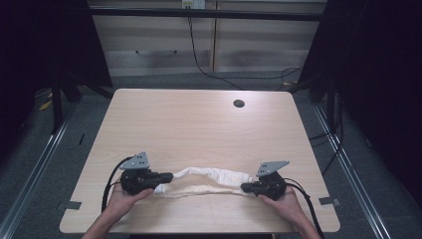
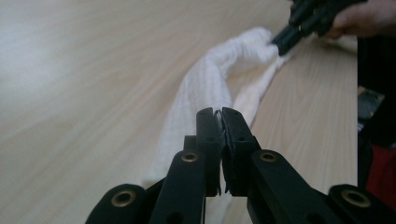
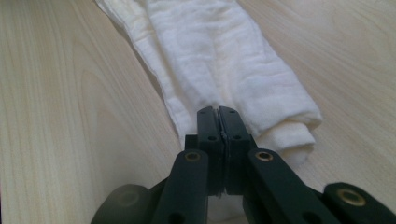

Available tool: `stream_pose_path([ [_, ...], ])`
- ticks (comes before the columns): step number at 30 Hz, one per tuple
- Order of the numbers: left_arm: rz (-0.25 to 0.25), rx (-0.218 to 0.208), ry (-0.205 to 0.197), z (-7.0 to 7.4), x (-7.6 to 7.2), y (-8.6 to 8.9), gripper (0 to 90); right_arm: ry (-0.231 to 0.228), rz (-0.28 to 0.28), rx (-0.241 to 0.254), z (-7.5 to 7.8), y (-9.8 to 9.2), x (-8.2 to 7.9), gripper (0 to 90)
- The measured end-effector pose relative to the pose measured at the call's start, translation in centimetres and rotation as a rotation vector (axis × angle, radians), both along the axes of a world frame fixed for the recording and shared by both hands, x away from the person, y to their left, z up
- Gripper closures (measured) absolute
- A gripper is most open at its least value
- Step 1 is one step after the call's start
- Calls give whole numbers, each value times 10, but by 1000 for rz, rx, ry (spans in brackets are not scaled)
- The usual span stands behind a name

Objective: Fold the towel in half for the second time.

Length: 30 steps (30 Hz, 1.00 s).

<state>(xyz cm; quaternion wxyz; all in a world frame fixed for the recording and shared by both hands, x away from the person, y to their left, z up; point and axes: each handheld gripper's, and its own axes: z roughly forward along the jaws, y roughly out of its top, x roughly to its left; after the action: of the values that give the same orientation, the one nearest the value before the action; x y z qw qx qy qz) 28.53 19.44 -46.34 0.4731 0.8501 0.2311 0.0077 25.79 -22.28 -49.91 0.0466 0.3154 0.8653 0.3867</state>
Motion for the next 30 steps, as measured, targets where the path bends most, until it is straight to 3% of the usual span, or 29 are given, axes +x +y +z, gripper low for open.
stream_pose_path([
  [6,-56,110,28,-20,-15,0,869,-1,2,0,0,0,0,893],
  [10,-58,148,46,-31,-17,3,869,-1,13,-10,1,1,1,893],
  [14,-38,160,22,-32,-16,3,870,-6,6,-44,4,1,1,892],
  [20,-16,145,24,-35,-9,2,870,-28,-29,-50,4,-4,-2,892],
  [26,20,152,-11,-36,-1,-6,870,-56,-107,-70,4,-9,-4,892],
  [30,56,141,-5,-38,13,-8,869,-63,-143,-56,2,-10,5,892],
])
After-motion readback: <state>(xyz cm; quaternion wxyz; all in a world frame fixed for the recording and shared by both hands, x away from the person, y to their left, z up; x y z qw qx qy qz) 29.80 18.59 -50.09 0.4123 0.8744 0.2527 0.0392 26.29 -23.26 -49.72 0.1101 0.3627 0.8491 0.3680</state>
